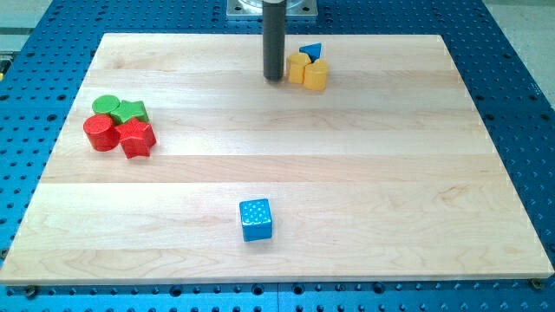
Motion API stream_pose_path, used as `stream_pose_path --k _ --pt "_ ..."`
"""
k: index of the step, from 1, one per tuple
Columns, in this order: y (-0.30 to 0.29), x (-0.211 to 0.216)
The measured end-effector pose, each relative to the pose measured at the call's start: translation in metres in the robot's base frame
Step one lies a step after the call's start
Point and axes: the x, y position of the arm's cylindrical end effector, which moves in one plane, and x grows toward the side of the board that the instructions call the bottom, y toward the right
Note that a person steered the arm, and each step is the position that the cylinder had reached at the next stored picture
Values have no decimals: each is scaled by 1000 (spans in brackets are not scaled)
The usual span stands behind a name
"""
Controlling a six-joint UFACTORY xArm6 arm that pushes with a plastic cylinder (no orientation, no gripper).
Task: Move the cube to the center
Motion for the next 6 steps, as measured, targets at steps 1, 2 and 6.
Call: stream_pose_path --k 1,2,6 --pt "-46 141" --pt "60 213" --pt "-56 200"
